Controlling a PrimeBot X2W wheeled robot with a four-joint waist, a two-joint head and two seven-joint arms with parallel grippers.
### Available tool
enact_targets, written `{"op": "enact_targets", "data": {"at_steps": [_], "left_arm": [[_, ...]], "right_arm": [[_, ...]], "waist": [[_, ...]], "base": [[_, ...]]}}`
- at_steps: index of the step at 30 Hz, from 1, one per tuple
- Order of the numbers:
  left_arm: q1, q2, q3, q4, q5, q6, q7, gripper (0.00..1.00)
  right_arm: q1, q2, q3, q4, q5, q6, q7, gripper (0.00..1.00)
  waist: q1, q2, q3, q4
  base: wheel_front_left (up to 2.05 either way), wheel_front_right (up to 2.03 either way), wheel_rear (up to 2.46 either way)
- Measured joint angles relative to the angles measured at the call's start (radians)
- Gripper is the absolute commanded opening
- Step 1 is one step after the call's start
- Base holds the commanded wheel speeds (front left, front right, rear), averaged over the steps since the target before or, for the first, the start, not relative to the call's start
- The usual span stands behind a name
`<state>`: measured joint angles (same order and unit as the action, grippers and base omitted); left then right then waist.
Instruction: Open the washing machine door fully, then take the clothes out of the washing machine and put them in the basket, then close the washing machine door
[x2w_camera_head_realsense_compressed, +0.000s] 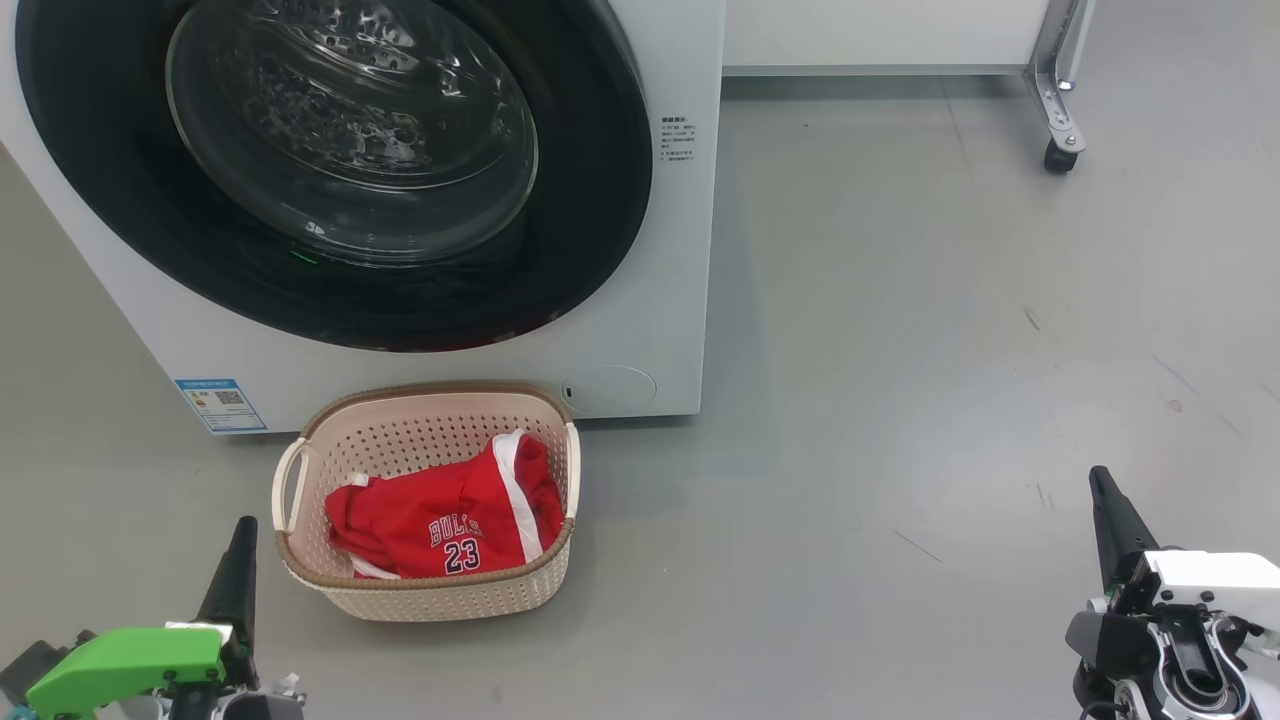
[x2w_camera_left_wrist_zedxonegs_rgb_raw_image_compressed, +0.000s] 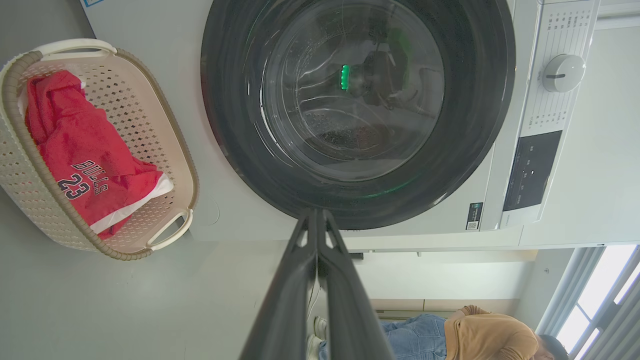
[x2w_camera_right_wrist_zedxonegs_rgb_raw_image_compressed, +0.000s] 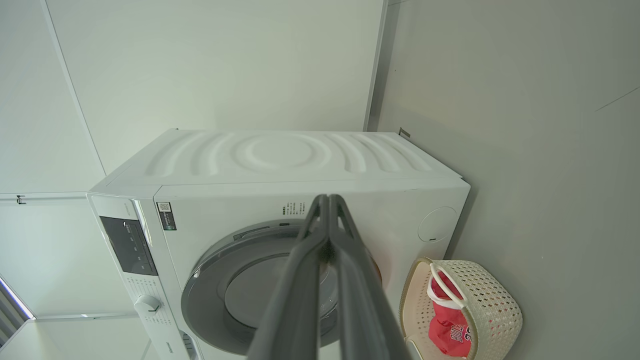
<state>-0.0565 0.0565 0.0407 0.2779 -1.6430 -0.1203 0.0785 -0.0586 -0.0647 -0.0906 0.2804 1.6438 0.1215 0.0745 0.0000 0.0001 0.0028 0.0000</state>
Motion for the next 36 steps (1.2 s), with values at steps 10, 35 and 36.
{"op": "enact_targets", "data": {"at_steps": [10, 35, 36], "left_arm": [[0.000, 0.000, 0.001, -0.001, 0.000, 0.000, 0.000, 0.00], [0.000, 0.000, 0.002, -0.001, 0.000, 0.000, 0.001, 0.00], [0.000, 0.000, 0.002, -0.001, 0.000, 0.000, 0.001, 0.00]], "right_arm": [[0.000, 0.000, 0.000, 0.000, 0.000, 0.000, 0.000, 0.00], [0.000, 0.001, -0.002, -0.001, 0.000, 0.000, 0.001, 0.00], [0.000, 0.001, -0.002, -0.001, 0.000, 0.000, 0.001, 0.00]], "waist": [[0.0000, 0.0000, 0.000, 0.000], [0.0000, 0.0000, 0.000, 0.000], [0.0000, 0.0000, 0.000, 0.000]], "base": [[0.00, 0.00, 0.00], [0.00, 0.00, 0.00], [0.00, 0.00, 0.00]]}}
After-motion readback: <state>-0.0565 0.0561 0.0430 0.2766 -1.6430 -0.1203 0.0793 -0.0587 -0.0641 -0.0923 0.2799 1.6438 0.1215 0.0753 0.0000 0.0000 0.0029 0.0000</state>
